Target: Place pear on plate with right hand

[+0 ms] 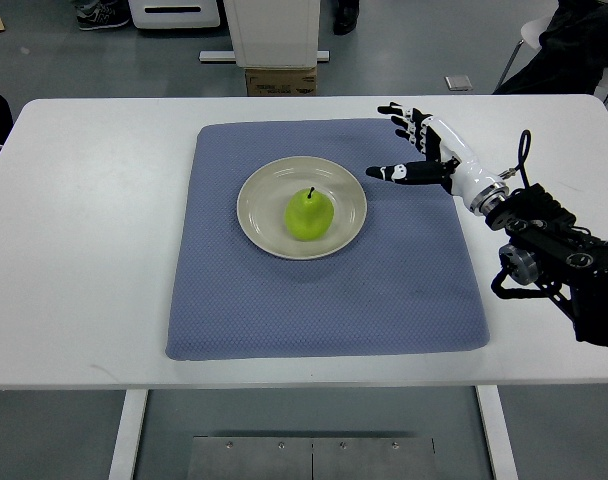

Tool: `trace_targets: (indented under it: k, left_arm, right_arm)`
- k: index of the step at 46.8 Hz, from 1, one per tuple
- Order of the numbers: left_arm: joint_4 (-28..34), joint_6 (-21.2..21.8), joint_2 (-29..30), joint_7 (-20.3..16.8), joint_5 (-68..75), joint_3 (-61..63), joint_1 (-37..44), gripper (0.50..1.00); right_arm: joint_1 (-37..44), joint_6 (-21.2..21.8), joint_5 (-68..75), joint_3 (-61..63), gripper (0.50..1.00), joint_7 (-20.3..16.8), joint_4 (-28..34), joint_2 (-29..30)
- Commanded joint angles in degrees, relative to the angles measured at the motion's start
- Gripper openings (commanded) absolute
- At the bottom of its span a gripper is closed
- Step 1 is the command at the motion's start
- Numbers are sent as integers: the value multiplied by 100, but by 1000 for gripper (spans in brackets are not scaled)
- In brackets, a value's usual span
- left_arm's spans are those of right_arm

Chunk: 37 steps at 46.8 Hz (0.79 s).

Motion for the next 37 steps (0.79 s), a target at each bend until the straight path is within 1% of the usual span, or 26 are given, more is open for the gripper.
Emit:
trace_targets:
  k: [1, 4, 11, 18, 24, 27, 32, 37]
  left_arm:
    - [0, 0, 0, 2, 0, 0, 0, 1000]
    - [0, 0, 0, 2, 0, 0, 0, 1000]
    - [0, 0, 0, -7, 0, 0, 0, 1000]
    - [0, 0, 0, 2, 0, 0, 0, 1000]
    - [0, 0, 0, 2, 0, 0, 0, 1000]
    - [0, 0, 0, 2, 0, 0, 0, 1000]
    - [0, 0, 0, 2, 0, 0, 0, 1000]
    - [0, 0, 0, 2, 0, 0, 0, 1000]
  right_arm:
    - [-56, -33, 38, 290, 1000, -89, -9, -9]
    - [-188, -51, 38, 685, 1000, -247, -1, 8]
    - [-434, -77, -6, 1722, 1000, -756, 17, 149]
    - [-575, -104, -68, 2382, 1000, -1012, 26, 228]
    - [-628, -358, -138, 2804, 1000, -1214, 35, 324]
    - [-672, -446, -217, 3137, 1000, -1380, 35, 421]
    - [-777, -464, -524, 3683, 1000, -1662, 70, 527]
    - [-883, -482, -639, 4070, 1000, -1803, 245, 623]
